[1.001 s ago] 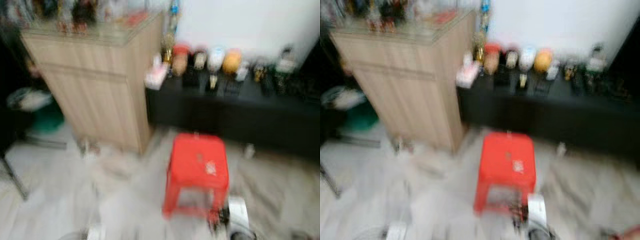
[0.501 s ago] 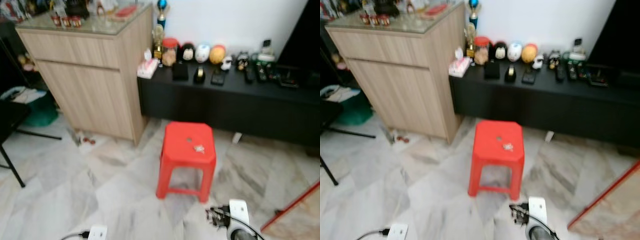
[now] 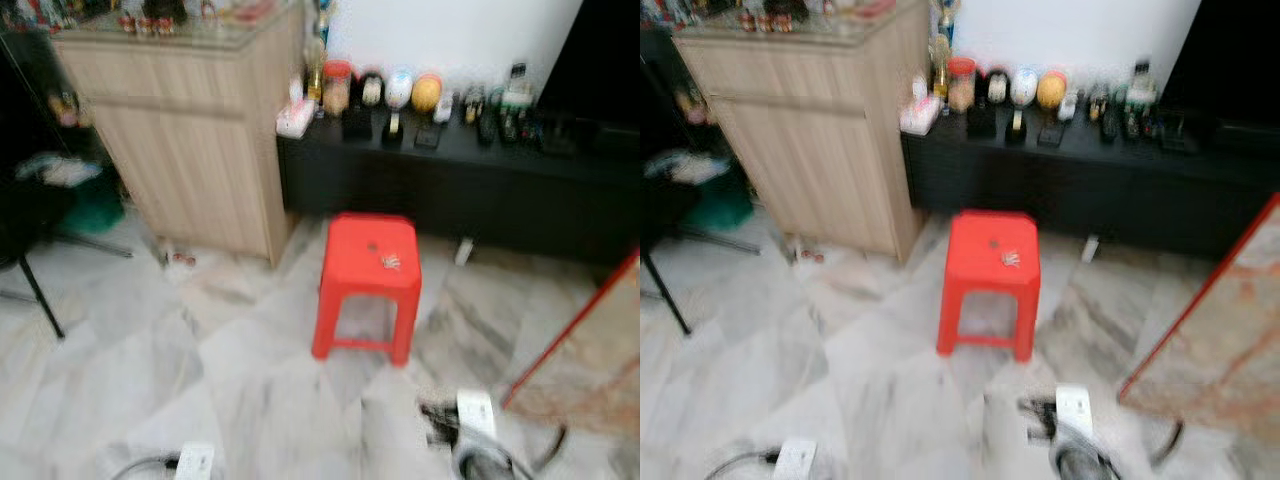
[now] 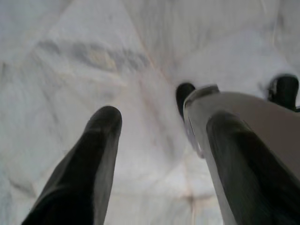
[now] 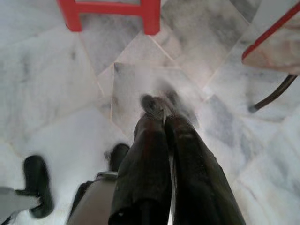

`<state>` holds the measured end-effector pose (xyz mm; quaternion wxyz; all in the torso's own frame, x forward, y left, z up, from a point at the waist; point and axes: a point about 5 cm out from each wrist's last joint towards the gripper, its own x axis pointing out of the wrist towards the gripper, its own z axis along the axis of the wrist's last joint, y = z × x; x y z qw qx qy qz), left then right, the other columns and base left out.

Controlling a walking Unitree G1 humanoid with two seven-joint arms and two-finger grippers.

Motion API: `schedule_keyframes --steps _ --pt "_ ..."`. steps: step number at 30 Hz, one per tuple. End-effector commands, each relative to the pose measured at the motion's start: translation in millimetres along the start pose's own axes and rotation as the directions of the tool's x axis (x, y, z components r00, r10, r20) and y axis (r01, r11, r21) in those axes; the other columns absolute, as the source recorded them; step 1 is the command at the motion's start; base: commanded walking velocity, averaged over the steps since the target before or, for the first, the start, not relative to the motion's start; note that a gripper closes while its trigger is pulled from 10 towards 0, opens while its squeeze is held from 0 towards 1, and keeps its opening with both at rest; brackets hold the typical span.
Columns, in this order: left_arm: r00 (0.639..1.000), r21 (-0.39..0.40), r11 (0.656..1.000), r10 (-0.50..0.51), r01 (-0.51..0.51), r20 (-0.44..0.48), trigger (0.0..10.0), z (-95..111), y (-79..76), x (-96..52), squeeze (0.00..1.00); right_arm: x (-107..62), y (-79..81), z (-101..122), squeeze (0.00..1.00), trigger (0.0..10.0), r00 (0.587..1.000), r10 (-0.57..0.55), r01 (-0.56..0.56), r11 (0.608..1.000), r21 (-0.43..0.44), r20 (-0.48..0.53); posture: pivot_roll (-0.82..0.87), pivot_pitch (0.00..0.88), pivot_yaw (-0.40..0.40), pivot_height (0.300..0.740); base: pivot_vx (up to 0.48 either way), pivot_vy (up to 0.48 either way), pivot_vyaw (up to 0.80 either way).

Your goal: Hang keys on a hook

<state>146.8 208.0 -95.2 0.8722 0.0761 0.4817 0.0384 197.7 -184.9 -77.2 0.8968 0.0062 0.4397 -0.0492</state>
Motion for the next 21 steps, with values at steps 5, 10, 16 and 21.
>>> schedule_keyframes --steps 5,10,16,21 --pt "1.0 0.002 1.0 -0.015 0.015 0.008 10.0 3 -5.7 0.5 0.0 0.3 -4.5 3 0.0 10.0 1.0 -0.015 0.015 1.0 -0.009 0.005 -0.08 0.037 -0.035 0.74 0.0 0.0 0.0" --pt "1.0 0.017 0.999 -0.027 0.027 0.0 10.0 3 -10.7 0.9 0.0 0.3 -4.2 3 0.0 10.0 1.0 -0.017 0.017 1.0 -0.006 0.004 -0.08 0.038 -0.034 0.74 0.0 0.0 0.0" --pt "0.999 0.04 0.999 -0.036 0.036 -0.009 10.0 3 -13.4 0.8 0.0 0.2 -3.9 2 0.0 10.0 1.0 -0.018 0.018 1.0 0.0 0.002 -0.08 0.036 -0.034 0.74 0.0 0.0 0.0" --pt "0.999 0.059 0.997 -0.041 0.042 -0.018 10.0 1 -14.4 0.5 0.0 0.2 -4.5 0 0.0 10.0 0.999 -0.03 0.03 1.0 0.001 -0.012 -0.08 0.03 -0.034 0.74 0.0 -0.246 -0.48"
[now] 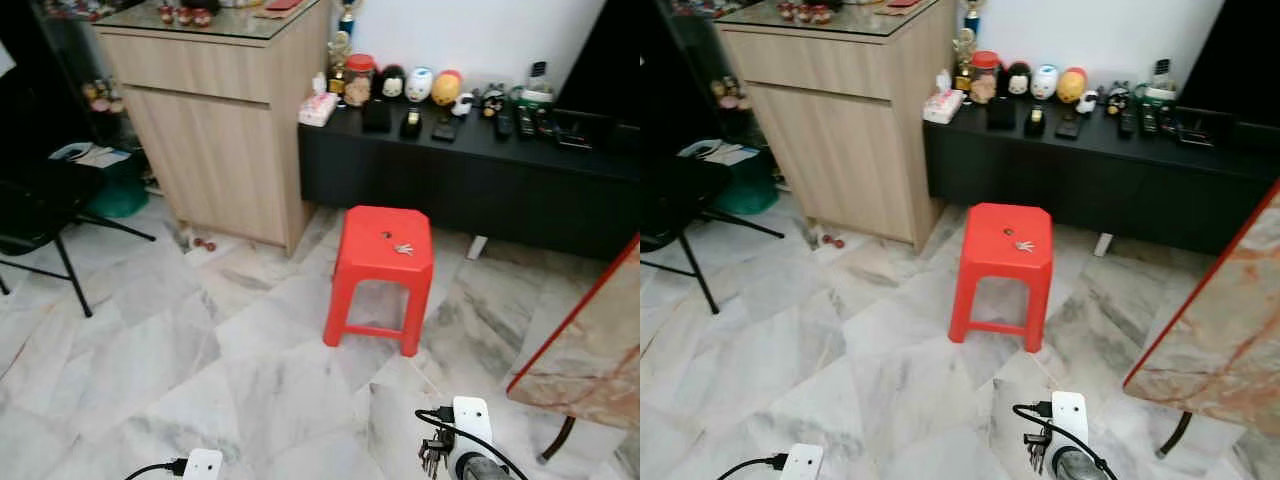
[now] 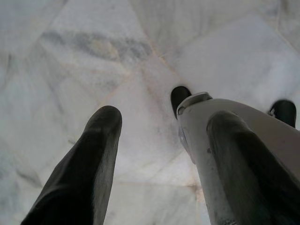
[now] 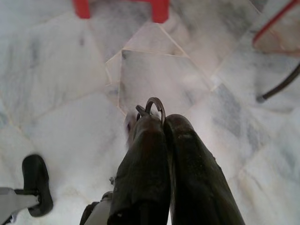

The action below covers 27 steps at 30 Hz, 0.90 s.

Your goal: Hang keys on a hook

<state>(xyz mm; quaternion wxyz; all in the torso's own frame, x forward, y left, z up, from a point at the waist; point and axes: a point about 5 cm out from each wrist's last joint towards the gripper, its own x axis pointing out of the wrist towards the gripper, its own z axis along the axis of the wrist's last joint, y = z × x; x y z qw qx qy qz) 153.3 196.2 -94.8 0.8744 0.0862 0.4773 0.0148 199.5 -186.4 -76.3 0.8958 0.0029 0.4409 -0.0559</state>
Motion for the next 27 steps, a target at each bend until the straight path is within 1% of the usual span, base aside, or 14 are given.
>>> schedule_keyframes --steps 1,3,6,10,12,17,23,27 --pt "0.999 0.021 1.0 -0.012 0.012 -0.032 10.0 -7 -3.2 -1.0 0.0 -0.3 -3.1 -2 0.0 10.0 1.0 -0.014 0.014 1.0 -0.005 -0.008 -0.08 0.028 -0.034 0.74 0.0 -0.345 -0.8" --pt "0.999 0.022 1.0 -0.012 0.013 -0.034 10.0 -7 -3.2 -1.2 0.0 -0.3 -3.2 -1 0.0 10.0 1.0 -0.015 0.015 1.0 -0.003 -0.006 -0.08 0.028 -0.034 0.74 0.0 -0.356 -0.79" --pt "0.999 0.025 1.0 -0.013 0.014 -0.05 10.0 -19 -2.3 -4.4 0.0 -0.4 -2.9 -2 0.0 10.0 1.0 -0.014 0.014 1.0 -0.003 -0.001 -0.08 0.018 -0.031 0.74 0.0 -0.375 0.0" --pt "0.998 0.027 1.0 -0.012 0.014 -0.058 10.0 -25 -1.5 -6.2 0.0 -0.5 -2.9 -2 0.0 10.0 1.0 -0.012 0.012 1.0 -0.006 -0.002 -0.08 0.013 -0.03 0.74 0.0 -0.381 0.0" --pt "0.998 0.03 0.999 -0.012 0.014 -0.062 10.0 -28 -1.2 -7.1 0.0 -4.1 -7.7 -17 0.0 10.0 1.0 -0.016 0.016 1.0 -0.005 -0.018 -0.08 0.011 -0.03 0.74 0.0 -0.388 0.0" --pt "0.998 0.033 0.999 -0.015 0.017 -0.063 10.0 -28 -2.2 -7.2 0.0 -5.4 -8.9 -22 0.0 10.0 1.0 -0.017 0.016 1.0 -0.006 -0.022 -0.08 0.005 -0.028 0.74 0.0 -0.397 0.0" --pt "0.998 0.038 0.999 -0.019 0.021 -0.056 10.0 -19 -3.5 -4.3 0.0 -6.1 -11.5 -25 0.0 10.0 0.999 -0.019 0.019 1.0 -0.005 -0.026 -0.08 0.0 -0.027 0.74 0.0 -0.48 0.0" --pt "0.998 0.039 0.999 -0.018 0.02 -0.053 10.0 -18 -1.9 -4.0 0.0 -6.4 -12.4 -25 0.0 10.0 0.999 -0.022 0.022 1.0 -0.004 -0.026 -0.08 0.0 -0.026 0.74 0.0 -0.48 0.0"
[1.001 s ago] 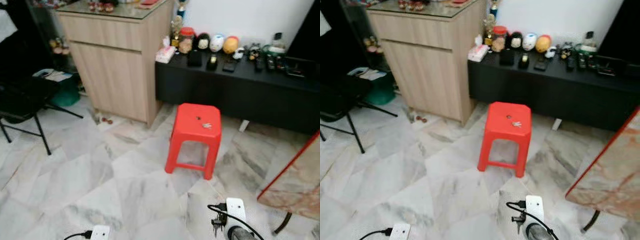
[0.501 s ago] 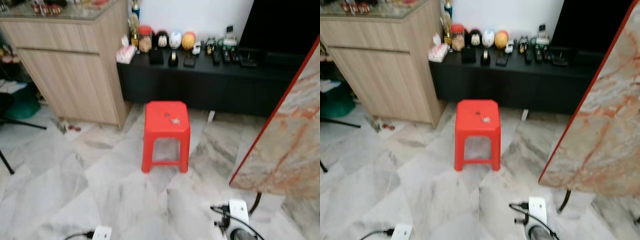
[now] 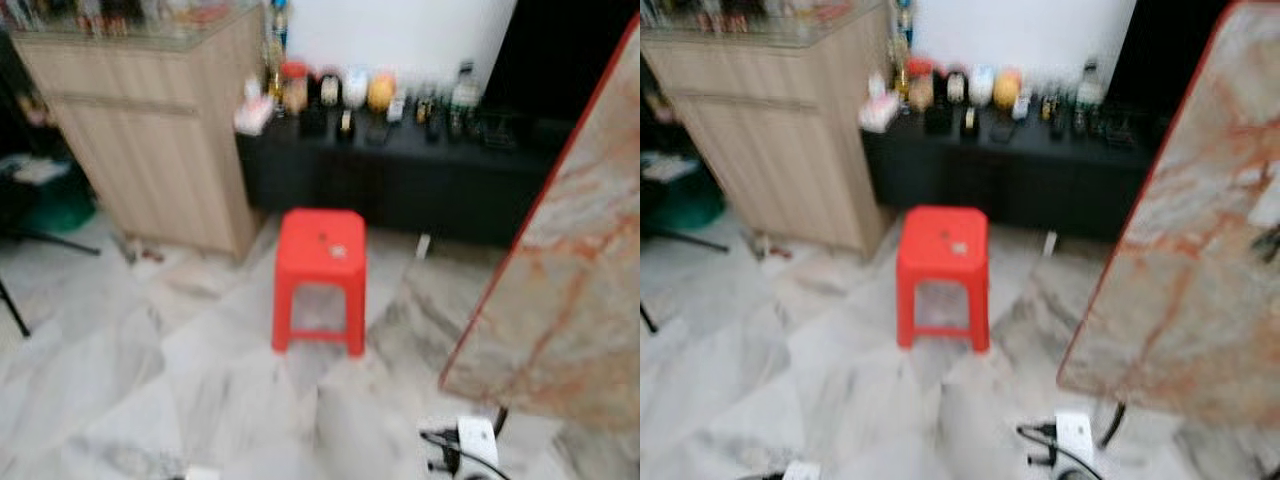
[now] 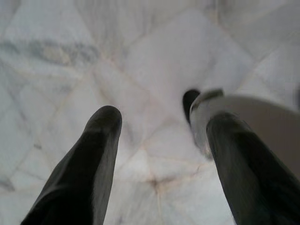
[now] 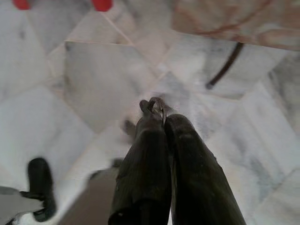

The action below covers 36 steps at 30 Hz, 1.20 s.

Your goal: Hang keys on a hook

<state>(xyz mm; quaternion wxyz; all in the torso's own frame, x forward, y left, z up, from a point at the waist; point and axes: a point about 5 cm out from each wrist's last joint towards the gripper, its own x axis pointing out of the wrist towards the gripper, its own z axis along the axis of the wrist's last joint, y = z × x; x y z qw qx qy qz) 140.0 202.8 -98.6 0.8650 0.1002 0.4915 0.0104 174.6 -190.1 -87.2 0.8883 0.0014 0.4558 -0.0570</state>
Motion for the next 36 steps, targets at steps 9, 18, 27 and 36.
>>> schedule_keyframes --steps 9,18,27,36 --pt "1.0 0.01 1.0 -0.009 0.009 -0.028 10.0 -10 9.6 -2.2 0.0 -0.2 -2.6 -1 0.0 10.0 1.0 -0.022 0.022 1.0 0.011 -0.006 -0.08 0.003 -0.028 0.74 0.0 -0.48 0.0" --pt "0.999 0.005 1.0 -0.003 0.003 -0.034 10.0 -11 13.6 -2.5 0.0 -0.1 0.6 -2 0.0 10.0 1.0 -0.022 0.022 1.0 0.013 -0.014 -0.08 0.027 -0.029 0.74 0.0 -0.48 -0.44" --pt "1.0 0.005 1.0 -0.02 0.02 -0.018 10.0 4 -6.2 1.6 0.0 -3.2 -38.7 2 0.0 10.0 0.997 -0.072 0.071 0.997 0.036 0.027 -0.09 0.036 -0.026 0.74 0.0 -0.35 -0.25" --pt "1.0 0.009 1.0 -0.028 0.028 -0.002 10.0 14 -21.1 3.2 0.0 2.9 -21.8 81 0.0 10.0 0.938 -0.168 0.203 0.975 -0.087 0.304 -0.09 0.037 -0.026 0.74 0.0 0.0 0.0"
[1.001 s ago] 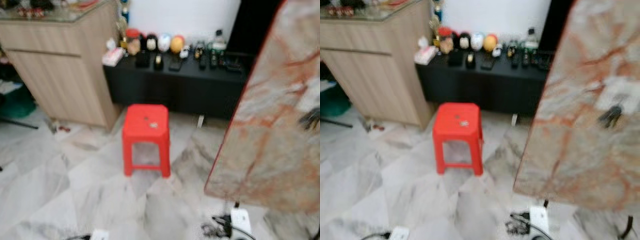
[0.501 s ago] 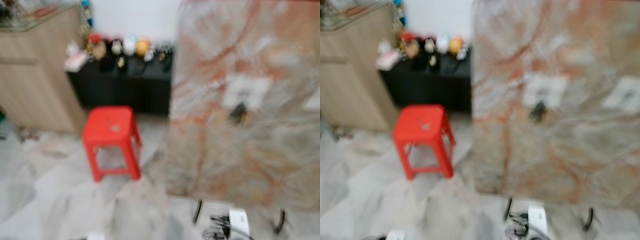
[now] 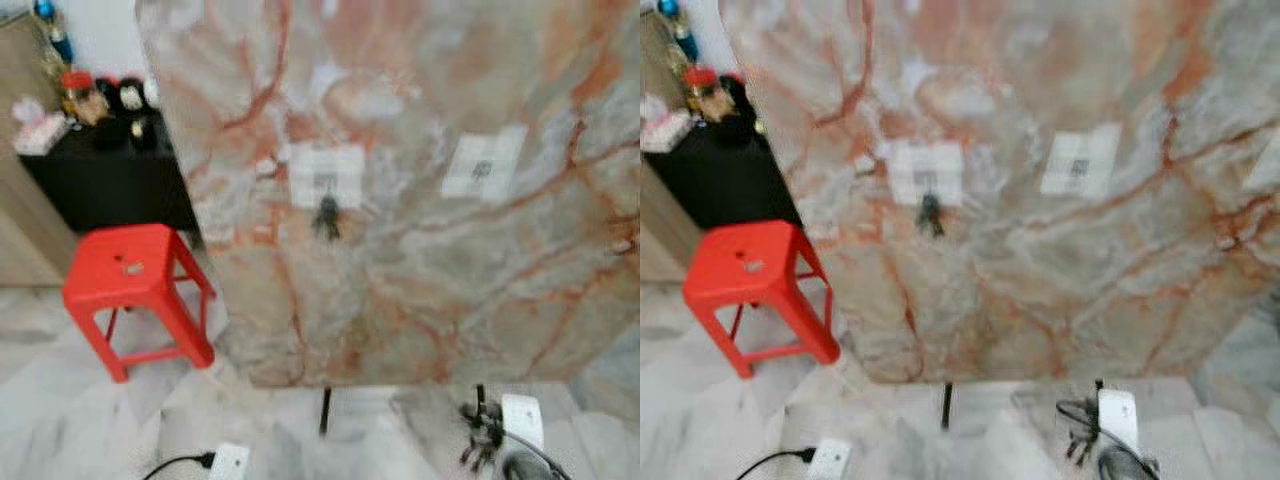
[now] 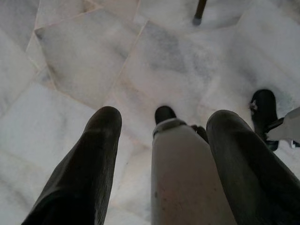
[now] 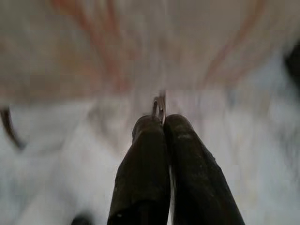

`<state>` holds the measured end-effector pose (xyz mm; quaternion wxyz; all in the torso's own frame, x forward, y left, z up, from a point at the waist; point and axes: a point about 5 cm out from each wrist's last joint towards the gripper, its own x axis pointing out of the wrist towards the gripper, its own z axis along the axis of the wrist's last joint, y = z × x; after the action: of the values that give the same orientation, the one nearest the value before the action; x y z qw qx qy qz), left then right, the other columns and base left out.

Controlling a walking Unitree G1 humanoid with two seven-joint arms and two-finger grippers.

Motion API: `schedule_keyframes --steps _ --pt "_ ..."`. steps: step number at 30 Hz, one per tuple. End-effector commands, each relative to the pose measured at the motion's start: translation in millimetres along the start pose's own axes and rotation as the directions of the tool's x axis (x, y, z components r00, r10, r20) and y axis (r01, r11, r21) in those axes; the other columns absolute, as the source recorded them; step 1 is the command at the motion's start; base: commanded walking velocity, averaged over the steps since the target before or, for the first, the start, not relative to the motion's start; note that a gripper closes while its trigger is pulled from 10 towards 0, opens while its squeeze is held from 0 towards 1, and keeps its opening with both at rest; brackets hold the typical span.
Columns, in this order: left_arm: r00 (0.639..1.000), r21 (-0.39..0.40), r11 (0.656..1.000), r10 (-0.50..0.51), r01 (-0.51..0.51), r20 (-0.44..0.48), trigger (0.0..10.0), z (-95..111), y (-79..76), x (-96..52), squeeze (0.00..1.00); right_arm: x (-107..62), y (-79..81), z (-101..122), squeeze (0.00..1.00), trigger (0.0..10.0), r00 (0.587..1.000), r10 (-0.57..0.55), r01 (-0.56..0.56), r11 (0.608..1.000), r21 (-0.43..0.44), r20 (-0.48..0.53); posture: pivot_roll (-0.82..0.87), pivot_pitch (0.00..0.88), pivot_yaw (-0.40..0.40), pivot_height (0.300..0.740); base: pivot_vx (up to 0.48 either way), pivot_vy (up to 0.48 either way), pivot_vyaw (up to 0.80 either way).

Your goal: Hang keys on a hook

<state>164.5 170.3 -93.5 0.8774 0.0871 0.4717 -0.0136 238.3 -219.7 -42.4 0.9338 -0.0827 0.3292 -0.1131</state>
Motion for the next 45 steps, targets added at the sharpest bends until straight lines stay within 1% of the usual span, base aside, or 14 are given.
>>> schedule_keyframes --steps 1,5,6,11,12,13,15,20,28,33,41,43,44,45 --pt "0.998 0.01 1.0 0.026 -0.025 -0.055 10.0 -16 10.1 -3.0 0.0 0.8 2.1 9 0.0 10.0 0.997 -0.042 0.045 0.997 -0.059 0.059 -0.09 0.038 -0.027 0.74 0.0 0.0 0.0" --pt "0.998 0.009 0.999 0.031 -0.03 -0.06 10.0 -20 14.1 -4.0 0.0 4.2 -8.3 38 0.0 10.0 0.964 -0.159 0.198 0.964 -0.176 0.212 -0.1 0.037 -0.026 0.74 0.0 0.0 0.0" --pt "0.997 0.01 0.999 0.033 -0.033 -0.064 10.0 -23 16.5 -4.9 0.0 4.1 -14.2 57 0.0 10.0 0.92 -0.205 0.295 0.924 -0.245 0.334 -0.1 0.037 -0.024 0.74 0.0 0.0 0.0" --pt "0.997 0.011 0.999 0.039 -0.038 -0.068 10.0 -29 22.9 -6.8 0.0 -1.3 -20.1 86 0.0 10.0 0.789 -0.256 0.49 0.811 -0.32 0.558 -0.1 0.034 -0.025 0.74 0.0 0.0 0.0" --pt "0.997 0.011 0.999 0.039 -0.038 -0.068 10.0 -29 22.9 -6.8 0.0 -1.3 -20.1 86 0.0 10.0 0.789 -0.256 0.49 0.811 -0.32 0.558 -0.1 0.034 -0.025 0.74 0.0 0.0 0.0" --pt "0.997 0.01 0.999 0.041 -0.04 -0.067 10.0 -29 24.6 -7.1 0.0 -3.7 -23.0 94 0.0 10.0 0.739 -0.283 0.551 0.776 -0.306 0.611 -0.1 0.033 -0.024 0.74 0.0 0.0 0.0" --pt "0.997 0.009 0.999 0.043 -0.042 -0.066 10.0 -30 26.1 -7.4 0.0 -5.4 -24.7 99 0.0 10.0 0.704 -0.298 0.587 0.755 -0.292 0.645 -0.1 0.033 -0.023 0.74 0.0 0.0 0.0" --pt "0.997 0.01 0.999 0.047 -0.046 -0.058 10.0 -29 31.3 -7.5 0.0 -16.6 -22.0 128 0.0 10.0 0.524 -0.27 0.717 0.652 -0.247 0.808 -0.1 0.03 -0.022 0.74 0.0 0.0 0.0" --pt "0.998 0.01 0.999 0.048 -0.047 -0.051 10.0 -26 32.6 -7.1 0.0 -25.7 -19.7 145 0.0 10.0 0.414 -0.261 0.764 0.62 -0.177 0.872 -0.1 0.029 -0.02 0.74 0.0 0.0 0.0" --pt "0.998 0.011 0.999 0.043 -0.043 -0.049 10.0 -24 29.3 -6.3 0.0 -34.5 -2.2 166 0.0 10.0 0.305 -0.134 0.812 0.555 -0.184 0.943 -0.1 0.028 -0.019 0.74 0.0 0.0 0.0" --pt "0.998 0.008 0.999 0.043 -0.043 -0.044 10.0 -22 28.9 -5.7 0.0 -39.2 2.2 177 0.0 10.0 0.257 -0.125 0.829 0.539 -0.152 0.958 -0.09 0.026 -0.018 0.74 0.0 0.0 0.0" --pt "0.998 0.009 0.999 0.041 -0.041 -0.045 10.0 -23 28.5 -5.8 0.0 -37.2 -5.1 177 0.0 10.0 0.326 -0.209 0.75 0.651 -0.117 0.922 -0.09 0.026 -0.017 0.74 0.0 0.0 0.0" --pt "0.998 0.009 0.999 0.039 -0.039 -0.045 10.0 -23 28.4 -5.8 0.0 -32.5 -9.4 175 0.0 10.0 0.418 -0.268 0.654 0.752 -0.083 0.868 -0.1 0.027 -0.016 0.74 0.0 0.0 0.0" --pt "0.998 0.009 0.999 0.038 -0.038 -0.045 10.0 -23 28.3 -5.8 0.0 -30.1 -14.5 174 0.0 10.0 0.452 -0.318 0.629 0.776 -0.045 0.834 -0.1 0.027 -0.017 0.74 0.0 0.0 0.0"
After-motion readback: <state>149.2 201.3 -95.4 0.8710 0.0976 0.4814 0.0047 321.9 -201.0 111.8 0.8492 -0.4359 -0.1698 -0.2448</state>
